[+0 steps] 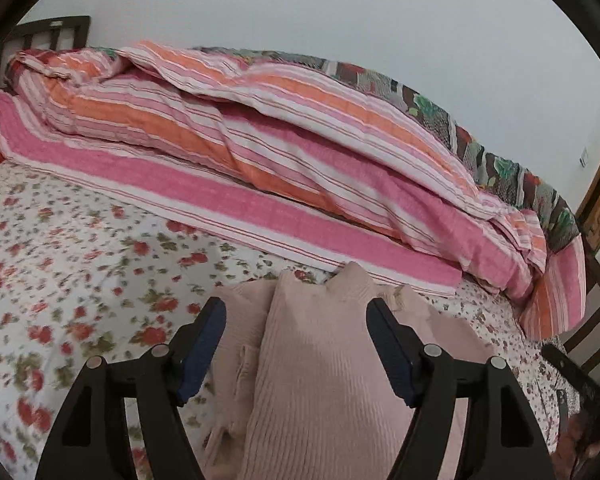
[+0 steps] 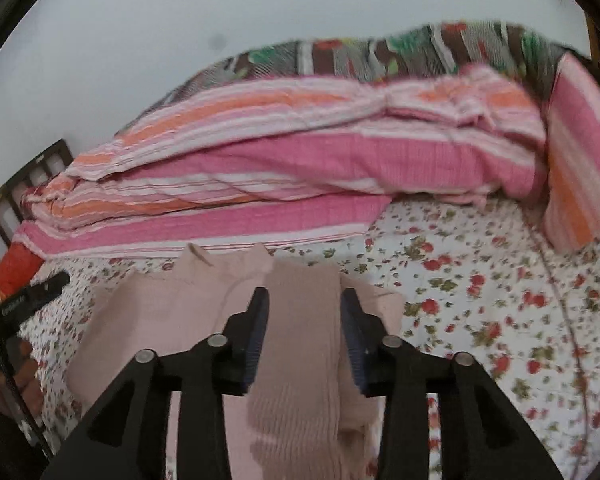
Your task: Fold small clothes
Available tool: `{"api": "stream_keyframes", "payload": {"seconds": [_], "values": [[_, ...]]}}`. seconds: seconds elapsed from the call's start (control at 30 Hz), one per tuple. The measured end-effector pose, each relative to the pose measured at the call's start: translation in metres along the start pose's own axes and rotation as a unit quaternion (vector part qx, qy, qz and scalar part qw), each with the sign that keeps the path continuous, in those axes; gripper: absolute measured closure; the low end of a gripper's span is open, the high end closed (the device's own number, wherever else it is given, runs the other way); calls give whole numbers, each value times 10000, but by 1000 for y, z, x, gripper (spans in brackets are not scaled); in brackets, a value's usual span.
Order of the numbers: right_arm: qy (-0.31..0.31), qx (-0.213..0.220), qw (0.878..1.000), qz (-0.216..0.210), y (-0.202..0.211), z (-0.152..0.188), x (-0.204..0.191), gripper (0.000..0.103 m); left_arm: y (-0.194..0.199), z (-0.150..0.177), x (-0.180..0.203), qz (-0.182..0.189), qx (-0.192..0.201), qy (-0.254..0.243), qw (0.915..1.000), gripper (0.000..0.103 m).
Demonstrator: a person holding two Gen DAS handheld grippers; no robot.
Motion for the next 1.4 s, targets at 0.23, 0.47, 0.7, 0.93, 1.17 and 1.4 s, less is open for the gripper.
{"api": "stream_keyframes", "payload": {"seconds": [0.23, 0.47, 0.7, 0.93, 1.17, 1.4], "values": [[-85, -334, 9990, -301, 34, 65, -3, 52, 42, 64, -17, 173, -275, 253, 9992, 31], [-350, -880, 9949, -336, 27, 128, 6, 52, 48, 127, -24, 535, -817, 497, 9940, 31], [-787, -981, 9910, -465, 7, 144, 18, 52, 27, 147, -28, 958, -961, 771, 9877, 32], [-1084, -683, 9892, -712, -9, 138, 29, 49, 1, 133, -34, 1191, -724, 1070, 9844, 33], [-1335, -433, 9864, -860, -26, 124, 39, 48, -11, 125, -27, 922, -465, 823, 9912, 33], [-1495, -325, 9840, -918, -39, 114, 44, 48, -16, 118, -25, 760, -338, 697, 9941, 46]]}}
Point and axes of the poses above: each gripper's, at about its wrist camera, not at the fingertips, and y roughly against the way its jaws point, x to its right, z to its underside, the point moved 6 cm from there along -y, roughly the way its jaws point, and after that the axes turned 3 degrees about -z, right-handed, at the moved point
